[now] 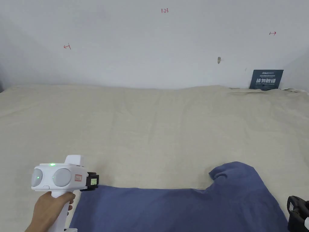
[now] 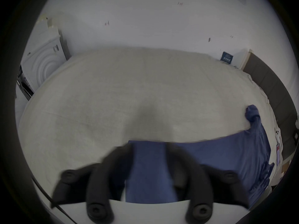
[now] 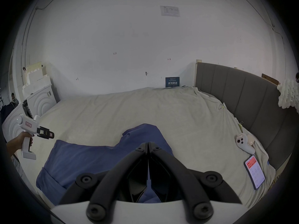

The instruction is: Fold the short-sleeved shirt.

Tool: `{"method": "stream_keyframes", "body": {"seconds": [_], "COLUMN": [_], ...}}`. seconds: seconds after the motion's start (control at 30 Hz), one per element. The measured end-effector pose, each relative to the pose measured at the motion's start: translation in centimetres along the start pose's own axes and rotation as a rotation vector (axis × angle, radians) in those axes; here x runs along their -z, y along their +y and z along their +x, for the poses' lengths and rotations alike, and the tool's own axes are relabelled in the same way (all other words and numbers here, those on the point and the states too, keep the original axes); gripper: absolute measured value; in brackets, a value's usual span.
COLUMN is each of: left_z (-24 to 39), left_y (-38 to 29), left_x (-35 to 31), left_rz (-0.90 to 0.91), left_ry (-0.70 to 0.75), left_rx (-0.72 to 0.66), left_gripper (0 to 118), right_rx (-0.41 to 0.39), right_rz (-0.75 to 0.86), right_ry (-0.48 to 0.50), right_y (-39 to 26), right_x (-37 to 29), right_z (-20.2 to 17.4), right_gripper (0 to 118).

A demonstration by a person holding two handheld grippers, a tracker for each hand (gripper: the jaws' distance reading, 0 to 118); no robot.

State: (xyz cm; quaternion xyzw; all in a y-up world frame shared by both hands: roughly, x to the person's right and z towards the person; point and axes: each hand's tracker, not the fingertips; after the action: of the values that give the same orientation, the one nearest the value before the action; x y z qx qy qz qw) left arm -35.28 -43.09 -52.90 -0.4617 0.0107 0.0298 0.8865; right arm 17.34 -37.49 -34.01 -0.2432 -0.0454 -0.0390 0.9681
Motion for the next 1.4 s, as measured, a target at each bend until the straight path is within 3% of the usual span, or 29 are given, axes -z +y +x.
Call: {"method": "stream_keyframes", "body": {"seconds": [0.07, 0.23, 0.33, 0.4, 0.47, 0.83, 0.87, 0.97, 1.0, 1.1, 1.2, 1.4], "left_z": [-0.3, -0.7, -0.8, -0.5, -0.3, 1.5, 1.5, 1.6, 1.6, 1.7, 1.8, 1.5], "left_y": [0.7, 1.2, 0.8, 0.2, 0.3, -1.1, -1.2, -1.4, -1.4, -1.4, -1.5, -1.6], "left_x": [1.9, 5.4, 6.4, 5.9, 5.6, -0.4, -1.2, -3.3, -3.9, -5.3, -5.7, -4.9], "left_rz": [-0.077, -0.124, -0.159, -0.145, -0.133, 0.032, 0.044, 0.071, 0.078, 0.09, 0.093, 0.075], "left_ry": [0.031, 0.073, 0.068, 0.032, 0.019, -0.06, -0.066, -0.07, -0.073, -0.085, -0.084, -0.079], "left_rx": [-0.014, 0.02, 0.006, 0.0, 0.006, 0.062, 0.068, 0.098, 0.103, 0.103, 0.112, 0.13], "left_gripper": [95, 91, 55, 41, 7, 0, 0, 0, 0, 0, 0, 0], "right_rx": [0.007, 0.016, 0.021, 0.021, 0.019, 0.068, 0.076, 0.084, 0.087, 0.072, -0.008, -0.092], "right_rz": [-0.015, -0.054, -0.075, -0.083, -0.093, -0.175, -0.191, -0.253, -0.269, -0.302, -0.386, -0.496], "right_ry": [-0.002, -0.008, -0.006, -0.006, -0.004, 0.004, 0.013, 0.008, 0.001, -0.008, -0.047, -0.098], "right_y": [-0.4, -1.4, -1.7, -1.9, -1.9, 0.9, 1.2, 1.9, 2.0, 2.0, 1.3, -0.2], "right_x": [0.7, 2.2, 2.7, 3.0, 3.3, 10.9, 11.7, 15.1, 16.1, 19.5, 22.9, 26.1], "right_z": [0.1, 0.5, 0.6, 0.8, 0.9, 2.9, 3.2, 3.9, 4.0, 4.1, 4.4, 3.8], "right_gripper": [0, 0, 0, 0, 0, 3, 17, 85, 95, 98, 98, 94]}}
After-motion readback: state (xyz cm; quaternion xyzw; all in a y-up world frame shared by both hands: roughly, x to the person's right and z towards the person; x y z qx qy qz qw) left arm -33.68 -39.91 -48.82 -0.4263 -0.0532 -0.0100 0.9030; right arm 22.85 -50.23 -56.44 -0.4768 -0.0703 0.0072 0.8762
